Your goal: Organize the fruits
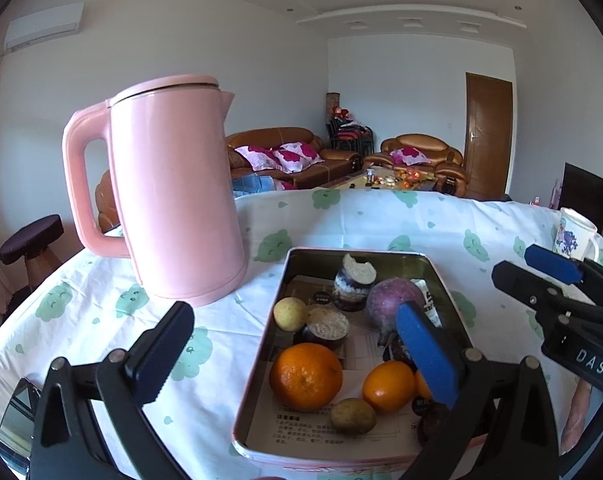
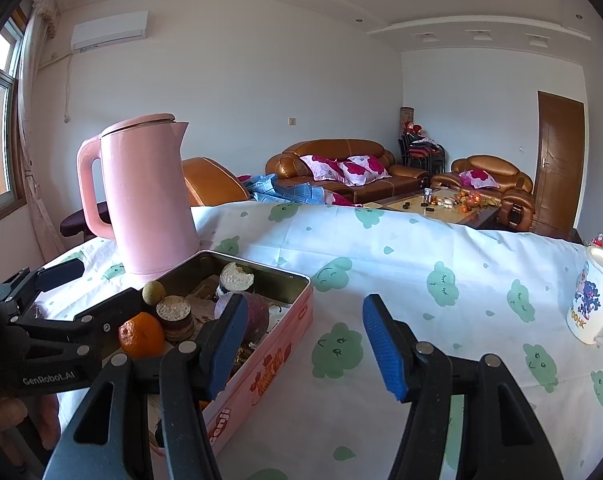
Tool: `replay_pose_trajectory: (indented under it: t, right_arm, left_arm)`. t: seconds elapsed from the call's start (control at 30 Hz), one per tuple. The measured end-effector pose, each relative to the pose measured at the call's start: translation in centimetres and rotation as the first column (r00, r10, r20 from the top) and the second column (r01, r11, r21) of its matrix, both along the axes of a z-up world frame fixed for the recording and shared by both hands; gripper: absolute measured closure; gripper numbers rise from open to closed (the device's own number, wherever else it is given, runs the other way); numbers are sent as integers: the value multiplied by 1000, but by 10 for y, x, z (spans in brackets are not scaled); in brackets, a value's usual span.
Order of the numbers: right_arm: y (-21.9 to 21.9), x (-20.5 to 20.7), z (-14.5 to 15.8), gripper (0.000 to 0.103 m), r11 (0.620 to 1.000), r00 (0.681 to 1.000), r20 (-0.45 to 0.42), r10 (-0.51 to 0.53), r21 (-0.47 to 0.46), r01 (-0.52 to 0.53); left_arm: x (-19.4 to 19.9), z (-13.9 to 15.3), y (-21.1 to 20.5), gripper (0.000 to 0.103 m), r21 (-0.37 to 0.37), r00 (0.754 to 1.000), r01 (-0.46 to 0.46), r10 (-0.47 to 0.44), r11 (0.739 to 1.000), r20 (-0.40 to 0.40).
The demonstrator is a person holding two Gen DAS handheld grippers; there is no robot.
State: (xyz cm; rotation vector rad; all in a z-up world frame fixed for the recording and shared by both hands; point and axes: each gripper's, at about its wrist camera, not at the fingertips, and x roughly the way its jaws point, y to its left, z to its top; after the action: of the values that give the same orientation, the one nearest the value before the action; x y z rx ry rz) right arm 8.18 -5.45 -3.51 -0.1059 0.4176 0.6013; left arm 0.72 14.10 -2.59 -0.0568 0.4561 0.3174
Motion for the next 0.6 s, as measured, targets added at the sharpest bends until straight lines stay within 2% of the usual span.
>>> replay_pose_trajectory:
  t: [0.1, 0.17, 0.2, 0.6]
  right_arm:
    - [0, 0, 0, 40, 1000, 1000, -4, -3, 0, 3]
    - [-2, 2, -1, 20, 1000, 1000, -11, -11, 3, 11]
    - [-3, 2, 0, 18, 1000, 1000, -12, -16, 9, 16]
    - [0, 0, 0, 18, 1000, 1000, -6, -1, -6, 1]
  left_arm:
    - [-1, 1, 0, 0, 8, 1000, 1, -1, 1000, 8]
    - [-1, 1, -3, 0, 15, 1000, -2, 2, 1000, 10]
    - [-1, 1, -4, 0, 20, 1000, -3, 3, 1000, 9]
    - [0, 0, -6, 0, 35, 1000, -4, 5, 999, -7]
